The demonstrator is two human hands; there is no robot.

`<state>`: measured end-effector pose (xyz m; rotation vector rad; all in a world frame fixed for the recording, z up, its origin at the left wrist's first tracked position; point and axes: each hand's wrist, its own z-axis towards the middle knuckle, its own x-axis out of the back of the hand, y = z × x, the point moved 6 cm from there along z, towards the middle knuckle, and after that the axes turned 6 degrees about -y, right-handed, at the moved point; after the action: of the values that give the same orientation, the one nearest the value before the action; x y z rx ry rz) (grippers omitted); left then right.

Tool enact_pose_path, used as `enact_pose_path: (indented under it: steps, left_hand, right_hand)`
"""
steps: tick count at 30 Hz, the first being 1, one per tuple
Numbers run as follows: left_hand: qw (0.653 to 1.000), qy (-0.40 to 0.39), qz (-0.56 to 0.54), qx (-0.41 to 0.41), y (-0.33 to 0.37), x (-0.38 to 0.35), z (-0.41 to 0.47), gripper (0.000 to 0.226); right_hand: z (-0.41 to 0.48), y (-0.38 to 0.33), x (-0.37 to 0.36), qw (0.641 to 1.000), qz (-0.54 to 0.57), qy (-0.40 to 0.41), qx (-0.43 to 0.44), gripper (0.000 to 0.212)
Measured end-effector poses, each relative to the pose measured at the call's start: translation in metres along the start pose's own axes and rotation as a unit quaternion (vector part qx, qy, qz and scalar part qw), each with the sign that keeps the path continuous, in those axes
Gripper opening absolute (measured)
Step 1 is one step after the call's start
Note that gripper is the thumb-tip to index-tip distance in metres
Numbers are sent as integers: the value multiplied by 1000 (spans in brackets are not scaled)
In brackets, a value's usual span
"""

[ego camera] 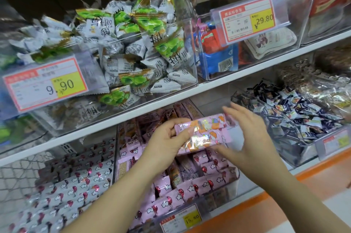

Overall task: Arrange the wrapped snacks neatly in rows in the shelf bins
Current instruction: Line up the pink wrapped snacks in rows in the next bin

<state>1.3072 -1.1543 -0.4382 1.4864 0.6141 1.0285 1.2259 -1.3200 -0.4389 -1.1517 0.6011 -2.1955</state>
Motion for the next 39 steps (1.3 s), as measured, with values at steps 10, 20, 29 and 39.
enact_pose_path:
  steps: [10, 20, 29, 39]
  left_hand:
    - [996, 76, -19, -31, 5, -9, -10, 16]
    - [940, -9, 340, -4, 0, 10, 1, 55]
    - [927, 77, 367, -6, -1, 15, 1, 24]
    - [912, 113, 393, -24, 11, 17, -1, 30]
  right_hand:
    - [0, 4, -14, 917, 360, -7, -169, 55]
    - [18, -7, -18, 978, 196, 2, -67, 40]
    - [21, -8, -37, 994, 41, -94, 43, 33]
    - [20, -7, -39, 989, 19, -137, 44, 30]
